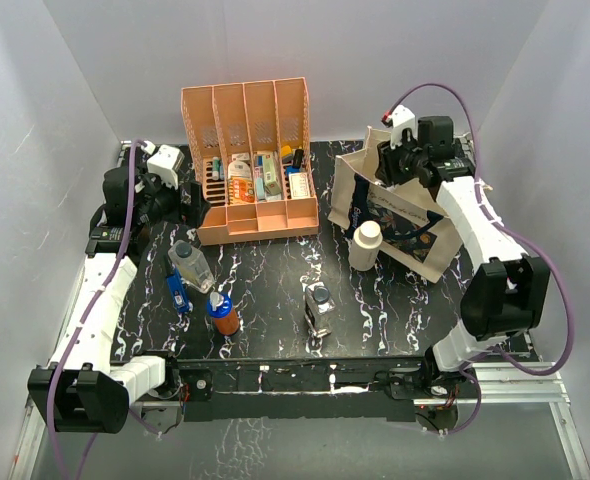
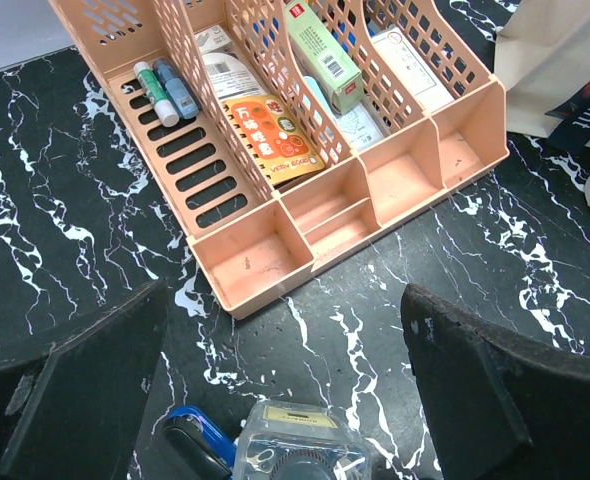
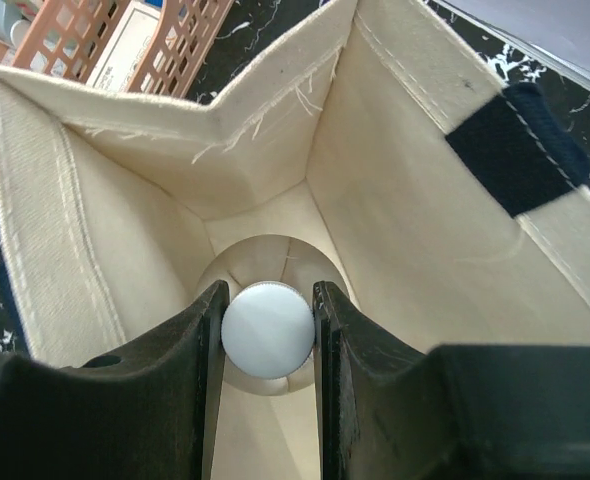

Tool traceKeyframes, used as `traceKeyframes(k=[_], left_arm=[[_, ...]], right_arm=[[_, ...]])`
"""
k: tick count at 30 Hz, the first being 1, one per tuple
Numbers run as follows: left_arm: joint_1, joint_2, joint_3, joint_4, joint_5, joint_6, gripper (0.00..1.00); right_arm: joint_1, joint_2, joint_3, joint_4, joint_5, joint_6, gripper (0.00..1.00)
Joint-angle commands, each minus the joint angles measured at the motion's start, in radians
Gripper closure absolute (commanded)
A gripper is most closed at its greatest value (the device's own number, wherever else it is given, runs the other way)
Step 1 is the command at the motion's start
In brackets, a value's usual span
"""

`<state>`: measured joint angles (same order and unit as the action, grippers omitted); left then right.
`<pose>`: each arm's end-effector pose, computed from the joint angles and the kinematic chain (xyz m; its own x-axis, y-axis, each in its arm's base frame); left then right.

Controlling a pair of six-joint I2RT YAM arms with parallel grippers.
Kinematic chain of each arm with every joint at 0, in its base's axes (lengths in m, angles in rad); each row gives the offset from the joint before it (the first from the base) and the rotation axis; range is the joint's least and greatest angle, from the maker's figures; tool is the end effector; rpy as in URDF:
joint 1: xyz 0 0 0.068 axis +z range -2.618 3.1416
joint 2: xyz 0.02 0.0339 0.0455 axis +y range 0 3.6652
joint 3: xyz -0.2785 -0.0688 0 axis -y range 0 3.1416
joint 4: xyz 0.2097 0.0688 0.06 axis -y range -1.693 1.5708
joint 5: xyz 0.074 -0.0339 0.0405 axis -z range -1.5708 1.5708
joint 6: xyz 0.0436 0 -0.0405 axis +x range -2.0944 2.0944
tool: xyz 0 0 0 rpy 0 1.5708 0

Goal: Place the personal care products into the canvas bag
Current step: Place the care product in the canvas bag.

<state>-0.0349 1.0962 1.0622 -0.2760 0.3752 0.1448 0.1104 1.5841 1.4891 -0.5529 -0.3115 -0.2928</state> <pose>0.2128 -0.0234 0.3791 -0.2467 0.1430 -0.9585 0.4212 0.9066 0.0268 0.3268 0.0497 0.3621 -0.4739 -0.3290 -0.8168 -0.5061 0.8608 -0.0530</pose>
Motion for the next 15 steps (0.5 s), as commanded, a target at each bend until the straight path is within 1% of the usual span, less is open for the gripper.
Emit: traceKeyframes(k=[1,4,10,15], left_arm=[[-0.003,-0.025,-0.005,0.016,0.035,-0.009,0.03],[-0.002,-0.023,-0.004,0.015,0.040,-0.013,0.03],[-0.002,-0.022,-0.003,0.017,0.044,-0.013,0.03],[-0.002,-0.027,-0.008,0.018,0.048,-0.014,0.03]], right_arm=[[0.000,-0.017,-0.005,0.412,-0.073,0.075,0.92],[0.000,0.019,-0.003,0.466,-0.079,0.091,0.92],[0.000,0.092,0.010,0.512,-0.100,0.114,0.92],[0.000,0.116,-0.052,0.551,-0.095,0.112,0.92]])
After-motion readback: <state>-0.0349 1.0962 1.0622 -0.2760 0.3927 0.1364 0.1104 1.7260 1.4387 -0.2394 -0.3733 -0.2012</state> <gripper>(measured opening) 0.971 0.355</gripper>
